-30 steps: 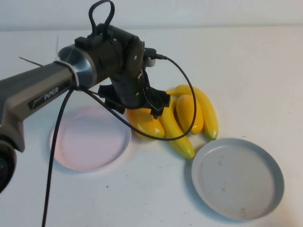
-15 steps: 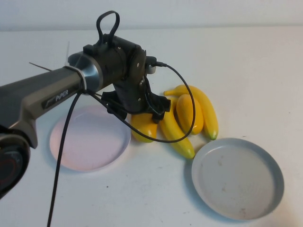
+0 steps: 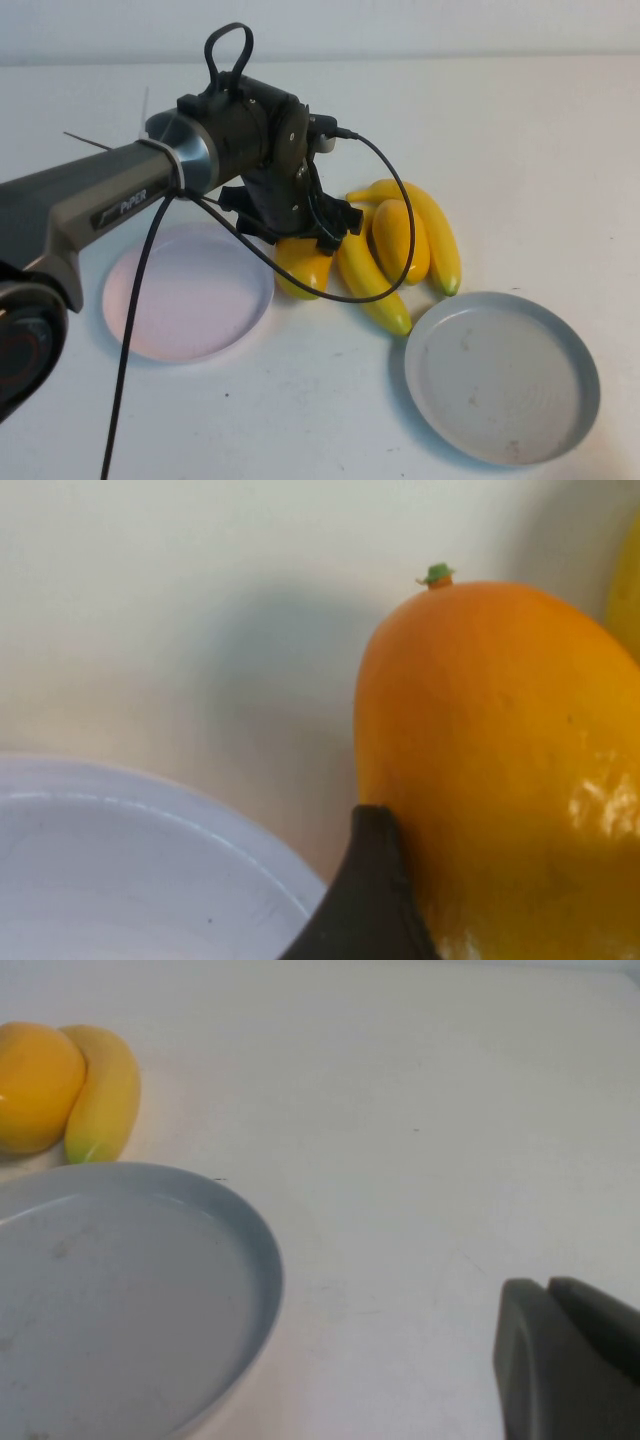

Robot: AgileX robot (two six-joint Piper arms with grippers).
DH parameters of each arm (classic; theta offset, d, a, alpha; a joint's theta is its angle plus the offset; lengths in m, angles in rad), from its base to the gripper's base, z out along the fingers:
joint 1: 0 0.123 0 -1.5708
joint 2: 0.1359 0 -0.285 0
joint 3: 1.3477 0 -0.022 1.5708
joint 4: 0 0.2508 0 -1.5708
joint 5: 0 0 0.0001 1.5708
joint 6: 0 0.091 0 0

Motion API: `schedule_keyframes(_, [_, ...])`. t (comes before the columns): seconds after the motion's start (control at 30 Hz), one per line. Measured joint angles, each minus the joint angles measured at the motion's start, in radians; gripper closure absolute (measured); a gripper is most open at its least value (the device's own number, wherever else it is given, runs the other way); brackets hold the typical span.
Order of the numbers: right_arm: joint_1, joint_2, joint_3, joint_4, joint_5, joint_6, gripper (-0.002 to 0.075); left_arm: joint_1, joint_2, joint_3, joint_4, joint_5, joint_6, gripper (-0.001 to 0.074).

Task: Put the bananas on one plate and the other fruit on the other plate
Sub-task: Put one type of fruit in the left plate

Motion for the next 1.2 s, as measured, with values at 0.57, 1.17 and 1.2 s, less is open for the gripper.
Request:
schedule_keyframes(0.57, [0.0, 0.0, 0.0, 0.0, 0.0, 0.0, 0.0743, 0.0, 0.0, -0.004, -0.002, 0.004, 0.035, 0.0235])
schedule_keyframes(1.17, [0.0, 0.0, 0.0, 0.0, 0.0, 0.0, 0.0743, 0.0, -0.097, -0.002, -0.014, 0.072, 0.063, 0.0241])
schedule_keyframes(1.2, [0.0, 0.0, 0.0, 0.0, 0.0, 0.0, 0.0743, 0.0, -0.105, -0.002, -0.012, 0.077, 0.063, 0.0241])
